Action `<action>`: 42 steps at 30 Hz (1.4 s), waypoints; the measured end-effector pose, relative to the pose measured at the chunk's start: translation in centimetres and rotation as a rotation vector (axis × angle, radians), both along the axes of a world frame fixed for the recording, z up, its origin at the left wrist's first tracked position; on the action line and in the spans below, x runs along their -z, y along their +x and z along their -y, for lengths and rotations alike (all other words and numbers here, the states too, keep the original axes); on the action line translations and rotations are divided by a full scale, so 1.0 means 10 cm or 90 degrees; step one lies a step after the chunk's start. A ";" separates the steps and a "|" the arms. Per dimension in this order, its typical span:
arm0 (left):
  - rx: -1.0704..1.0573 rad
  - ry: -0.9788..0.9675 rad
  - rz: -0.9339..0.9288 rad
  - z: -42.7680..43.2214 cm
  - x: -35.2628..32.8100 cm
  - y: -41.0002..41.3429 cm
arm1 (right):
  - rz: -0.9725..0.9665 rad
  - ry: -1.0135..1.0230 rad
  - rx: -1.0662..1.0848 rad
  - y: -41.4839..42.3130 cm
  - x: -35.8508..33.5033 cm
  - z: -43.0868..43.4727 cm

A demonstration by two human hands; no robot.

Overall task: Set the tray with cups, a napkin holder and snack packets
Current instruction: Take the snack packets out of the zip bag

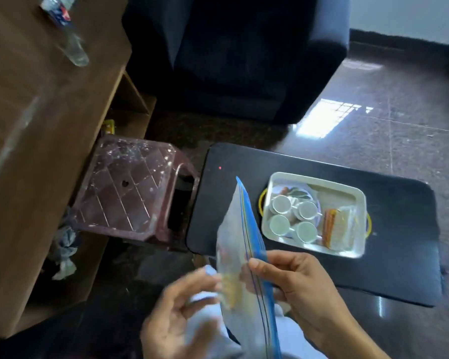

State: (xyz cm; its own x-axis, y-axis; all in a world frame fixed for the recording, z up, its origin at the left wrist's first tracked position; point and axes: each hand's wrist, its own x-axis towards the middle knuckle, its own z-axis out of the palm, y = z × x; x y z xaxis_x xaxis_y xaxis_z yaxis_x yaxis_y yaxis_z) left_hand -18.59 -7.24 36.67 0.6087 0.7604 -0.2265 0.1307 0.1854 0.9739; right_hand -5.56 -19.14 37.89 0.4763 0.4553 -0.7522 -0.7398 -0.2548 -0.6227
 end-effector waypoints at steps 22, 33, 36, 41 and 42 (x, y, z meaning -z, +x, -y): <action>0.286 -0.084 -0.187 2.43 -0.31 0.85 | 0.157 0.100 0.182 -0.16 -0.12 2.56; 0.303 -0.018 -0.199 2.62 -0.25 1.26 | 0.081 0.086 0.365 0.03 -0.11 2.55; 0.293 -0.024 -0.200 2.54 -0.22 1.38 | 0.061 0.089 0.391 0.13 -0.11 2.43; 0.307 -0.094 -0.215 2.33 -0.21 1.61 | 0.028 0.113 0.423 0.34 -0.10 2.23; 0.312 -0.109 -0.223 2.29 -0.20 1.65 | 0.020 0.111 0.428 0.38 -0.10 2.20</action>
State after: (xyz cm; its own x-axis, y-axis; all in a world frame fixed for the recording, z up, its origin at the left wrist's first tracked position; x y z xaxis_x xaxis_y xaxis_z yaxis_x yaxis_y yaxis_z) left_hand -2.04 -30.15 38.68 0.7452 0.3474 -0.5691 0.5456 0.1731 0.8200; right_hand -1.79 -41.10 38.88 0.7178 0.1668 -0.6760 -0.6828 0.3588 -0.6365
